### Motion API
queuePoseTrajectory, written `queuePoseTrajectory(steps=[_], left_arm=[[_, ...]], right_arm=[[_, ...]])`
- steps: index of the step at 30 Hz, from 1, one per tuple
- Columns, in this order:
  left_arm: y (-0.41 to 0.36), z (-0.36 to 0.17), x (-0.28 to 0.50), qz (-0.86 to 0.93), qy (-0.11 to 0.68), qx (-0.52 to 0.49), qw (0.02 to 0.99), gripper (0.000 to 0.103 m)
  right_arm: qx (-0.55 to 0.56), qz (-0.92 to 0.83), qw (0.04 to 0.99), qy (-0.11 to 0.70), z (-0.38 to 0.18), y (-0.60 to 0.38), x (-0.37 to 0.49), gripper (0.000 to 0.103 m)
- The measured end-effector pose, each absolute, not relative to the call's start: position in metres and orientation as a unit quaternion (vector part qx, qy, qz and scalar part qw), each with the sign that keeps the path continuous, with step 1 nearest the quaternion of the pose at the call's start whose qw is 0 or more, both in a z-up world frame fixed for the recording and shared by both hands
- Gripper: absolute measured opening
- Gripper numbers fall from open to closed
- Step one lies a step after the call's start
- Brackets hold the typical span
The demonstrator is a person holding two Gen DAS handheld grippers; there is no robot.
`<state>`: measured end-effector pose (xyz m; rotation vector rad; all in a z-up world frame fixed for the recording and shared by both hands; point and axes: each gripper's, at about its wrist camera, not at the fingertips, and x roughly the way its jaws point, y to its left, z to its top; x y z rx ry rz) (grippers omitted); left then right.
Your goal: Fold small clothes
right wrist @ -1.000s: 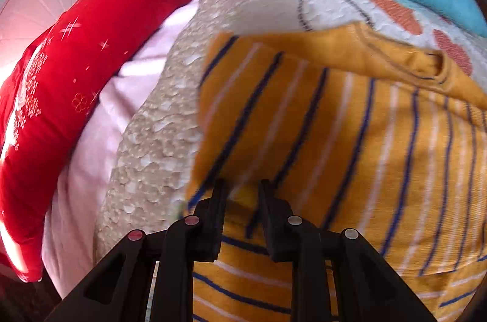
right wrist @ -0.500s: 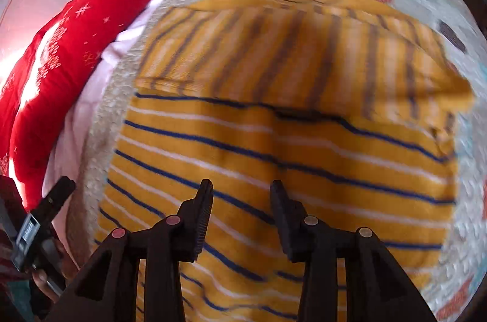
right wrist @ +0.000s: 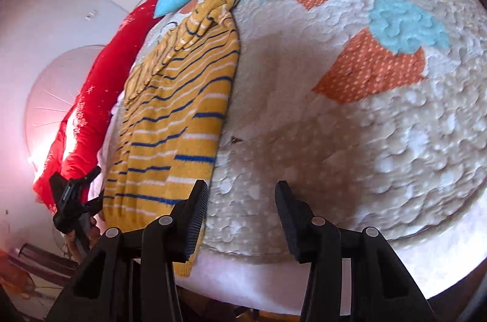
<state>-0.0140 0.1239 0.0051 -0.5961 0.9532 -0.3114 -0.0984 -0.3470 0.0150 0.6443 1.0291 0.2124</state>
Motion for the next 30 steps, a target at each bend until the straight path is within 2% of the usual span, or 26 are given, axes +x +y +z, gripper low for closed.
queuePoseTrajectory(steps=[6,9,11,12,13,20,21,23,24,26,30], left_arm=[[0.094,0.010,-0.047,-0.159,0.477,-0.198,0.841,0.089],[0.091,0.013,-0.053,-0.172,0.485,-0.216,0.830,0.089],[0.092,0.012,-0.053,-0.185,0.490,-0.250,0.814,0.082],[0.093,0.011,-0.053,-0.186,0.493,-0.264,0.808,0.073],[0.093,0.010,-0.052,-0.184,0.496,-0.272,0.804,0.070],[0.079,0.005,-0.039,-0.160,0.501,-0.262,0.809,0.070],[0.076,0.005,-0.037,-0.151,0.502,-0.258,0.812,0.067],[0.072,0.003,-0.032,-0.114,0.512,-0.242,0.816,0.027],[0.072,0.000,-0.030,-0.090,0.523,-0.237,0.814,0.009],[0.078,0.000,-0.033,-0.081,0.519,-0.268,0.807,0.009],[0.083,0.022,-0.055,-0.075,0.499,-0.249,0.827,0.009]], right_arm=[[0.320,0.174,0.813,0.454,-0.001,-0.304,-0.086,0.056],[0.323,0.199,0.808,0.450,-0.005,-0.287,-0.077,0.056],[0.324,0.212,0.806,0.448,-0.006,-0.278,-0.074,0.056],[0.326,0.219,0.804,0.447,-0.007,-0.275,-0.076,0.057],[0.329,0.225,0.803,0.444,-0.007,-0.272,-0.077,0.057],[0.320,0.225,0.823,0.412,-0.014,-0.250,-0.093,0.055],[0.313,0.219,0.828,0.410,-0.014,-0.247,-0.093,0.052],[0.301,0.199,0.833,0.419,-0.016,-0.241,-0.088,0.016],[0.309,0.200,0.828,0.424,-0.019,-0.240,-0.084,0.015],[0.353,0.213,0.810,0.418,-0.023,-0.248,-0.082,0.013],[0.388,0.236,0.792,0.407,-0.019,-0.264,-0.096,0.011]])
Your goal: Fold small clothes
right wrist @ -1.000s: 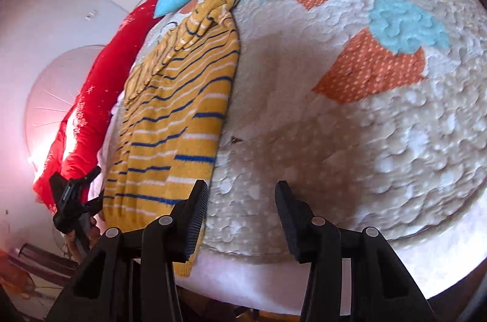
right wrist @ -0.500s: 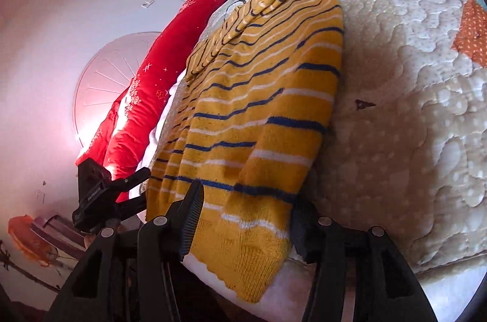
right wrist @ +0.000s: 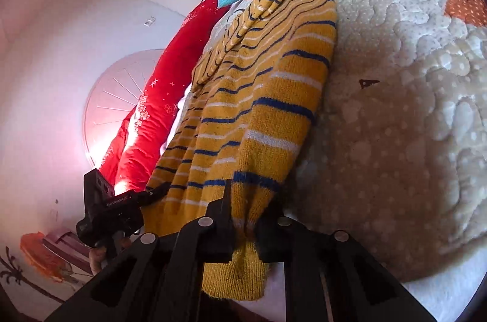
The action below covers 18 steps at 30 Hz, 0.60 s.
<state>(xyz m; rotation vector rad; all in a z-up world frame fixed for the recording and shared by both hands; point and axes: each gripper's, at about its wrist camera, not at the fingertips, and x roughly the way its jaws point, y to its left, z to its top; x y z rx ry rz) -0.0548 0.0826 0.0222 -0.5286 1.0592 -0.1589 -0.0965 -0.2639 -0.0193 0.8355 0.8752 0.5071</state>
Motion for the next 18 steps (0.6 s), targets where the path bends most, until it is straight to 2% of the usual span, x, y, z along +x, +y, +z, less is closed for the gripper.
queuePoseTrajectory(steps=[6,10,14,18], left_arm=[[0.087,0.048,-0.100,-0.097,0.487,-0.240,0.834,0.009],[0.084,0.037,-0.122,-0.097,0.503,-0.210,0.832,0.009],[0.087,0.025,-0.122,-0.099,0.513,-0.218,0.825,0.009],[0.097,0.038,-0.109,-0.112,0.495,-0.256,0.823,0.009]], right_arm=[[0.403,0.263,0.780,0.400,-0.008,-0.276,-0.143,0.011],[0.369,0.247,0.787,0.428,-0.014,-0.276,-0.166,0.011],[0.365,0.247,0.789,0.429,-0.010,-0.279,-0.166,0.011],[0.340,0.267,0.803,0.410,0.019,-0.275,-0.147,0.012]])
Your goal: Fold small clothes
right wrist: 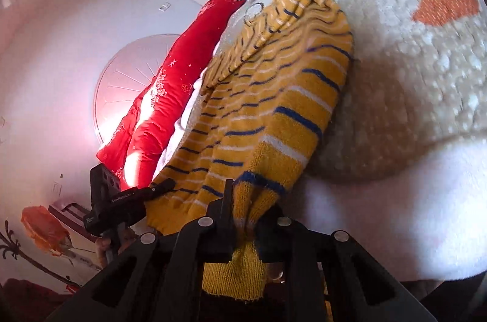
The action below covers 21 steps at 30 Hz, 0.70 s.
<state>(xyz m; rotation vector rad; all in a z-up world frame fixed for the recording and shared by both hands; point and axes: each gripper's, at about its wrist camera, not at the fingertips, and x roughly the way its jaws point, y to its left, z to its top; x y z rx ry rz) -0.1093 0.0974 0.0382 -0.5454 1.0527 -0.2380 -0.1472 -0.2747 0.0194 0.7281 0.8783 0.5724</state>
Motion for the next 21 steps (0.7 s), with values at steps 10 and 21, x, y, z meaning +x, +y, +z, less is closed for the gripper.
queuePoseTrajectory(steps=[10,21], left_arm=[[0.092,0.097,0.031,-0.120,0.448,-0.272,0.843,0.010],[0.091,0.080,0.166,-0.128,0.472,-0.314,0.814,0.038]], right_arm=[[0.304,0.259,0.846,0.353,0.100,-0.284,-0.002,0.012],[0.419,0.149,0.788,0.425,0.030,-0.326,0.158,0.034]])
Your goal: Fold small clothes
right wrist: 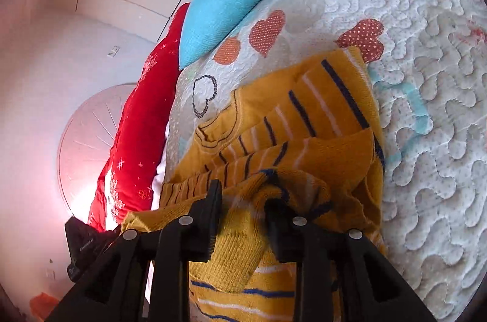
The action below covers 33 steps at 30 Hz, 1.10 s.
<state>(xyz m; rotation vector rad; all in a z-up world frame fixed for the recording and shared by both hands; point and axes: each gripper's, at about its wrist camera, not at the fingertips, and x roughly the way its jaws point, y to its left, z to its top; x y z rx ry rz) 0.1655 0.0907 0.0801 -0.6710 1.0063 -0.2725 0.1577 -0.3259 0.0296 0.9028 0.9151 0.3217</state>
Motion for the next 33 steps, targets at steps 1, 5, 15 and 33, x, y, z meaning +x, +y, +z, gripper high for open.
queuePoseTrajectory(steps=[1,5,15,33], left_arm=[[0.092,0.086,0.163,-0.137,0.461,-0.312,0.819,0.046],[0.106,0.110,0.145,-0.122,0.413,-0.279,0.859,0.076],[0.113,0.105,0.082,-0.091,0.407,-0.209,0.885,0.078],[0.111,0.012,0.076,0.018,0.442,-0.142,0.885,0.078]], right_arm=[[0.431,0.148,0.784,0.421,0.028,-0.329,0.162,0.038],[0.439,0.137,0.789,0.408,0.034,-0.334,0.172,0.058],[0.347,0.112,0.840,0.402,0.071,-0.337,0.126,0.069],[0.092,-0.090,0.903,0.410,0.073,-0.357,0.070,0.048]])
